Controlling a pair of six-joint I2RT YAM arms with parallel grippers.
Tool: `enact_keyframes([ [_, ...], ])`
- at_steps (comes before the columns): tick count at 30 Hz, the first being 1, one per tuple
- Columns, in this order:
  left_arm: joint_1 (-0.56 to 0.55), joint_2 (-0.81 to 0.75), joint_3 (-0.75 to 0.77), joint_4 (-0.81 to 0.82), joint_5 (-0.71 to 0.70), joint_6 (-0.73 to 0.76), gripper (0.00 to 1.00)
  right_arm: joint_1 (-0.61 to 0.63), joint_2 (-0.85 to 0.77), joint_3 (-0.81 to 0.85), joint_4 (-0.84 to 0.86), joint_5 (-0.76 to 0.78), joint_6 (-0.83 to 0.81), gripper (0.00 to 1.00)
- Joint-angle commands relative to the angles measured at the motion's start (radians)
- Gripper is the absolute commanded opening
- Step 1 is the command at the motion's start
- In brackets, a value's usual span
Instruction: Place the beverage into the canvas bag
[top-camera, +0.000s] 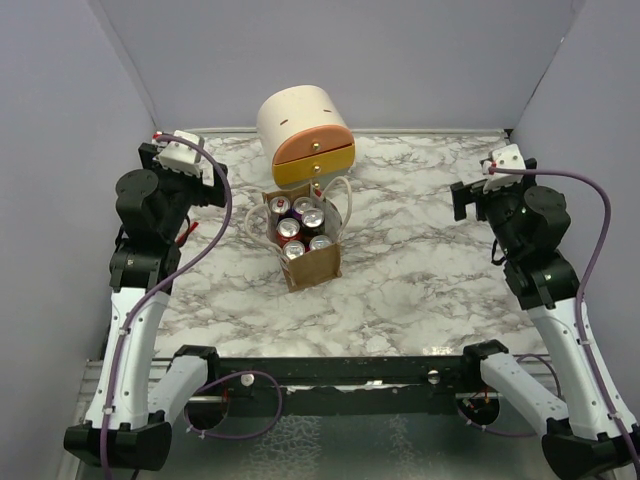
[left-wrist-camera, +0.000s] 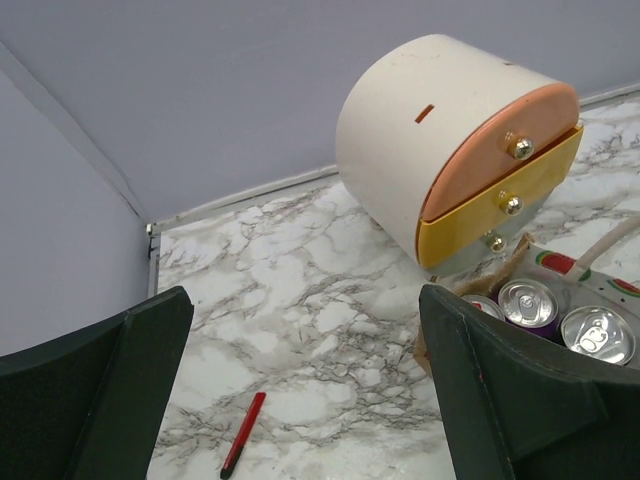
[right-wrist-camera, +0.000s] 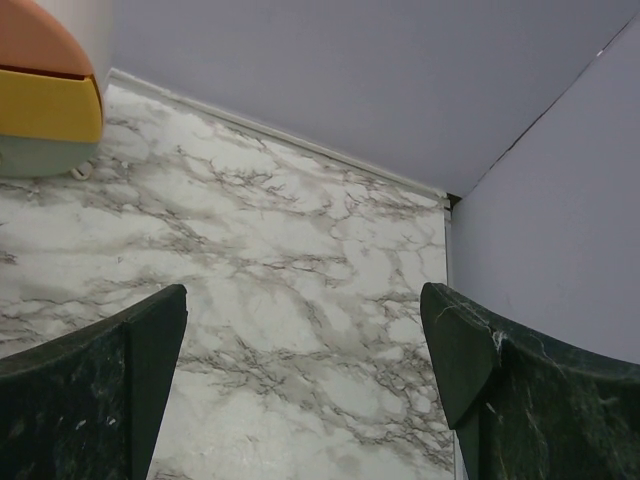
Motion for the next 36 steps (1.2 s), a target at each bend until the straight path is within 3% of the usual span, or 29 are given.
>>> enact_keyframes([
  [1,0.004,-0.038,0.021,0.000,-0.001,-0.034,0.99,-0.028,-0.028,-0.014,0.020,-0.070,-0.005,1.00],
  [14,0.012,-0.117,-0.055,-0.007,0.000,-0.023,0.99,-0.059,-0.112,0.026,-0.113,-0.169,-0.002,1.00],
  [36,0.033,-0.169,-0.095,-0.029,0.079,-0.042,0.99,-0.148,-0.203,-0.028,-0.119,-0.217,0.023,1.00],
])
